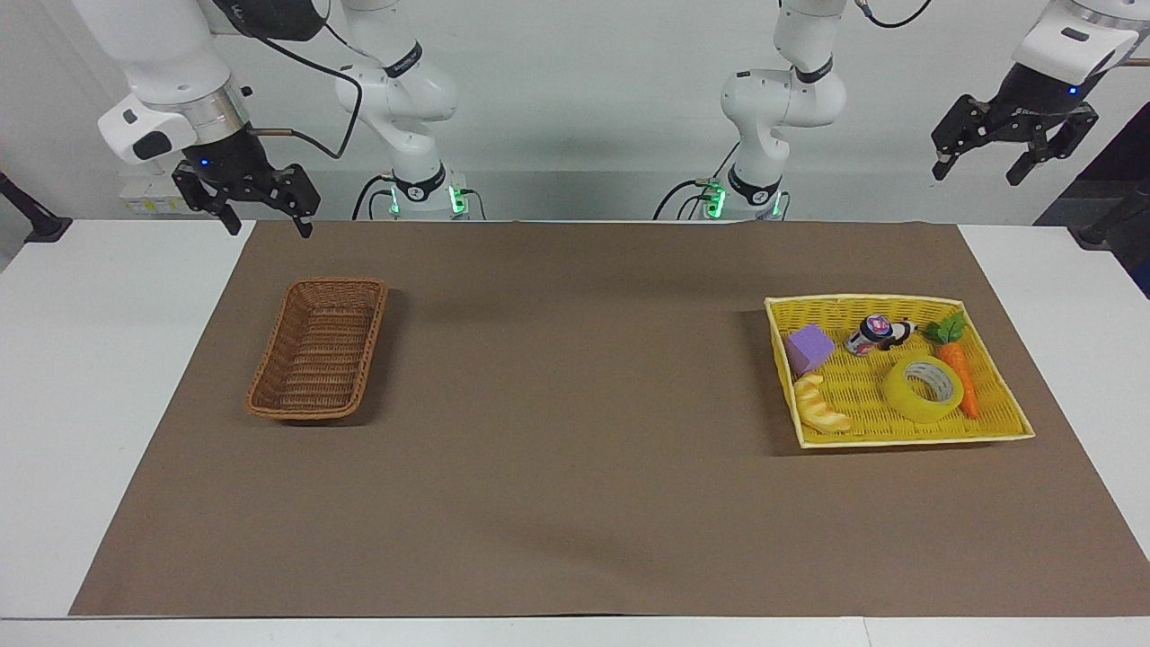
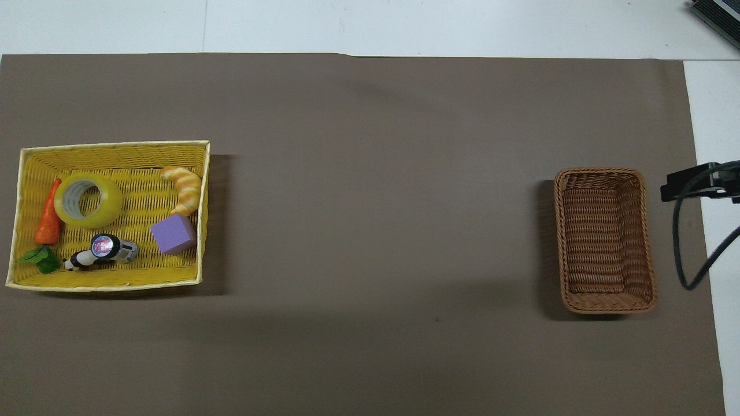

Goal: Move tape to another basket

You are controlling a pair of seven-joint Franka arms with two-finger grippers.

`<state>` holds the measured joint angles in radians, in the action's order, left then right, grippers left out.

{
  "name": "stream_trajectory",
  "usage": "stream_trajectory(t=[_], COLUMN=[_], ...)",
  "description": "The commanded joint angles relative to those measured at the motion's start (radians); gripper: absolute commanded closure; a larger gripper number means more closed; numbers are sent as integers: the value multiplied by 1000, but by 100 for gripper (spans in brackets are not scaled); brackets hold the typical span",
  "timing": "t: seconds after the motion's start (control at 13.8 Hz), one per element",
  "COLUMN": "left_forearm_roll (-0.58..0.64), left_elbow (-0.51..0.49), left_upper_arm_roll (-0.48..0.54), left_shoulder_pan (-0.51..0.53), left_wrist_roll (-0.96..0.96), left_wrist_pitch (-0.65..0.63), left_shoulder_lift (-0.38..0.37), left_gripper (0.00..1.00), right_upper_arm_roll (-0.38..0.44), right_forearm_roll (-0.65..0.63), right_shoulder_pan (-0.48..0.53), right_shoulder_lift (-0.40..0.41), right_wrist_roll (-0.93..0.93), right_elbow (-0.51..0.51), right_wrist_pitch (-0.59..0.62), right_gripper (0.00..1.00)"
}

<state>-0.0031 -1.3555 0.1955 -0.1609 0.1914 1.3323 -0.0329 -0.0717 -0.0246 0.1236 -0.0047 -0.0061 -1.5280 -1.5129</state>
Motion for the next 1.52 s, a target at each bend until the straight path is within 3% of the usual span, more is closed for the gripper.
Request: stream_trajectory(t=[0.0,0.58,0.87,1.23,1.45], left_forearm_roll=[9,17,17,14,9], left_elbow=[-24,-25,-103,-109,-169], left_upper_arm_roll=[2,-1,4,5,5], left_shoulder_pan=[-5,-3,-2,20,44], left_wrist_roll=[10,2,8,13,35], left_wrist_pitch=[-2,-1,79,116,192], left_shoulder_lift=[-24,-24,-67,-65,-65], left_gripper=[0,0,0,0,0], right_upper_arm_roll=[-7,-7,-7,-7,-7], right_forearm_roll=[0,0,0,0,0], right_shoulder_pan=[7,7,7,7,7], right_shoulder_lift=[-23,-21,-23,-23,-23], right_wrist_roll=[-17,-17,-17,-17,-17], right_elbow=[-31,-31,-31,-31,-31], right_wrist_pitch=[-23,-23,-23,-23,-23], right_gripper=[0,0,0,0,0])
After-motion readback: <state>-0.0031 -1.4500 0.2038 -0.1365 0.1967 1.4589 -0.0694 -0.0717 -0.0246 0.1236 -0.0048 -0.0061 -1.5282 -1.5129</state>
